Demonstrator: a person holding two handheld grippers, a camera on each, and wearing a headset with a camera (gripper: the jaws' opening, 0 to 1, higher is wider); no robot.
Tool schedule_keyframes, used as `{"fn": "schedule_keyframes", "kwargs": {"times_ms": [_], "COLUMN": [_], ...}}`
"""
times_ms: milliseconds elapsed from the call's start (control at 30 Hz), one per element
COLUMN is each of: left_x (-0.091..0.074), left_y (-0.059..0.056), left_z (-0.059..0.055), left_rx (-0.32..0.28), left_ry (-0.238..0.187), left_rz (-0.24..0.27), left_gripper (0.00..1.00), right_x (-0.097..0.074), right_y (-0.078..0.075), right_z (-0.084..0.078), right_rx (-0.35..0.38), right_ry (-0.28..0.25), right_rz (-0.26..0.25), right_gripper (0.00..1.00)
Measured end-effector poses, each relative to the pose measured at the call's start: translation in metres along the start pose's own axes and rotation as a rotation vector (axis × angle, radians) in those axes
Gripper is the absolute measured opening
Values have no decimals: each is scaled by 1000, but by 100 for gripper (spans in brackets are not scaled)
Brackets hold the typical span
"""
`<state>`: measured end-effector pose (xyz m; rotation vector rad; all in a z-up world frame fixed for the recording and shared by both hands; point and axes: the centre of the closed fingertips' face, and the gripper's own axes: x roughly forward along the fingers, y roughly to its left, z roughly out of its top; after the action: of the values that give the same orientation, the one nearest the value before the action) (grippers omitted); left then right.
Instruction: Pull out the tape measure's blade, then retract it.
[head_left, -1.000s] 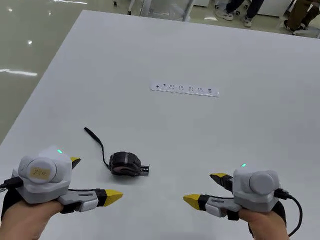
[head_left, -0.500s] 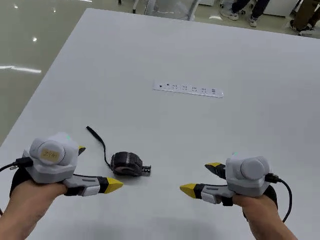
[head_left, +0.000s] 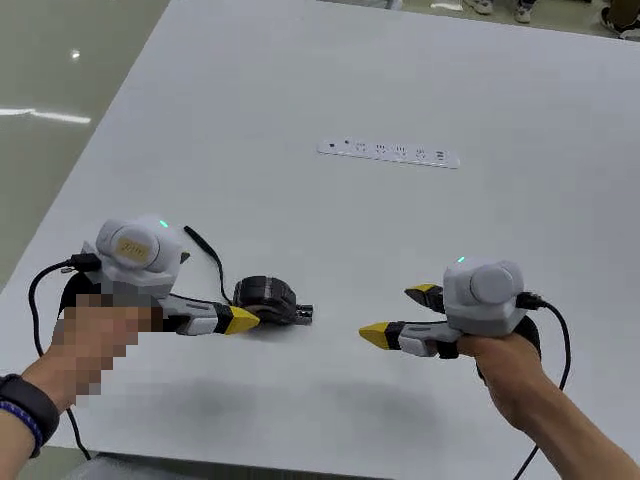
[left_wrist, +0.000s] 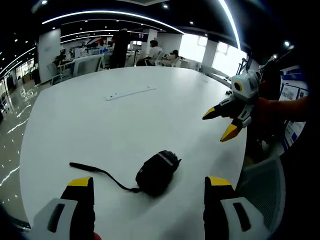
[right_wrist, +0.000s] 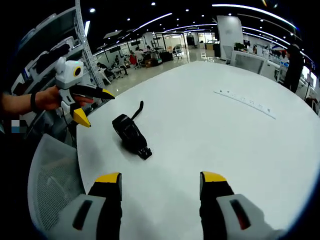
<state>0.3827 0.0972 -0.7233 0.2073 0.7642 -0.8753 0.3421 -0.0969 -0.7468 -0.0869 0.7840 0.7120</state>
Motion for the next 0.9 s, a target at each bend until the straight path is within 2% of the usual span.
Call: {"fn": "schedule_keyframes", "kwargs": {"times_ms": [300, 567, 667, 900], "left_x": [17, 29, 33, 43], "left_y": [-2, -8, -10, -11], "left_z": [-4, -8, -7, 0], "left_rx": [62, 132, 178, 242], "left_ry": [55, 111, 132, 151], "left_rz": [-41, -85, -104, -124], "left_gripper": [87, 86, 85, 84], "right_x": [23, 40, 47, 62], "right_y": [11, 17, 16, 19], "right_z": [1, -3, -3, -1], "right_rx": [-36, -98, -123, -188], "right_ry": [35, 94, 112, 152], "right_rz": [57, 90, 101, 129], "right_gripper": [62, 61, 61, 59]}}
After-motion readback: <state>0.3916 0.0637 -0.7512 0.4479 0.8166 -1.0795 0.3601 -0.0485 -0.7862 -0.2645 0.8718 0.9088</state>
